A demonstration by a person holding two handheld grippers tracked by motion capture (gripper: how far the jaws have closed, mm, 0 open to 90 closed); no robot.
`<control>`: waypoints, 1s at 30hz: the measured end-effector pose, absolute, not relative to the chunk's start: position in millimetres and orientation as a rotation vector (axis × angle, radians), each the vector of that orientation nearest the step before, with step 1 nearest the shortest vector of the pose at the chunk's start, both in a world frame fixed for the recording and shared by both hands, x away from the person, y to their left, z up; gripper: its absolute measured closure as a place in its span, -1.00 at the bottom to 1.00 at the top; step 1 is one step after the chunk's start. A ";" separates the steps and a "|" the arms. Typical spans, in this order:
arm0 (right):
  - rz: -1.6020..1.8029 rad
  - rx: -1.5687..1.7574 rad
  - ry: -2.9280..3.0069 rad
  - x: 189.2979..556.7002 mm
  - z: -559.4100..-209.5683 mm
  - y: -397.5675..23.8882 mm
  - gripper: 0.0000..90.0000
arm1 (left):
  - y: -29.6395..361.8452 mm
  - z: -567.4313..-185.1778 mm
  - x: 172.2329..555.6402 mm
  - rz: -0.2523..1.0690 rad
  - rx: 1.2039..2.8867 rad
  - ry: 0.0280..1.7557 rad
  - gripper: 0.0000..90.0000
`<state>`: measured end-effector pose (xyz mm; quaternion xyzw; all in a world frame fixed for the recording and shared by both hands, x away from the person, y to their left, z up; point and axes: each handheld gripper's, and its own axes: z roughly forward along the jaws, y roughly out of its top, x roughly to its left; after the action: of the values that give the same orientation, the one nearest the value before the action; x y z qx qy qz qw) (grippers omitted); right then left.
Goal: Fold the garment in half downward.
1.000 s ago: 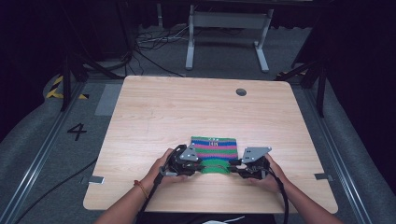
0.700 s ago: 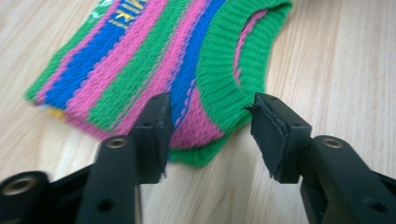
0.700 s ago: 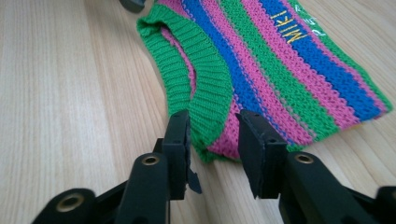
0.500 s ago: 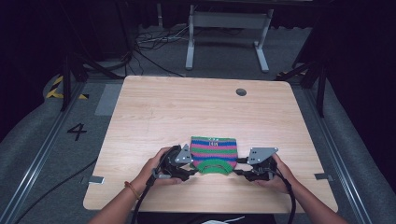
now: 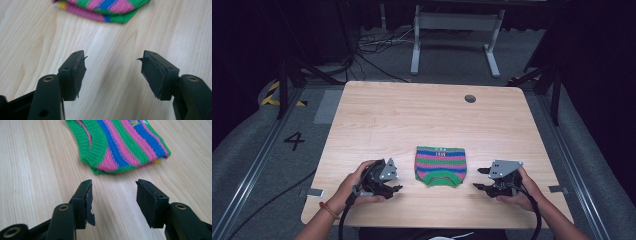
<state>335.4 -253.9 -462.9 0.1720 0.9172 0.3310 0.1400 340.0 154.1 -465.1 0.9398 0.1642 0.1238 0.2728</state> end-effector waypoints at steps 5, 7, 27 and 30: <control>0.926 0.536 2.635 332.9 -464.8 -270.1 -0.03 | 175.7 -464.8 338.4 0.313 2.502 0.509 -0.27; 0.924 0.562 2.630 332.0 -465.4 -276.0 -0.05 | 182.5 -464.9 337.4 0.299 2.498 0.514 -0.30; 0.943 0.850 2.519 316.8 -483.3 -351.5 -0.24 | 252.1 -478.9 327.4 0.254 2.401 0.677 -0.42; 0.979 0.917 2.487 313.6 -488.2 -365.4 -0.25 | 258.7 -482.2 323.4 0.245 2.387 0.701 -0.44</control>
<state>313.6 -365.4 -488.2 0.3203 0.8692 0.3422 0.1571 323.4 258.7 -482.2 0.9061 0.2663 0.0931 0.3154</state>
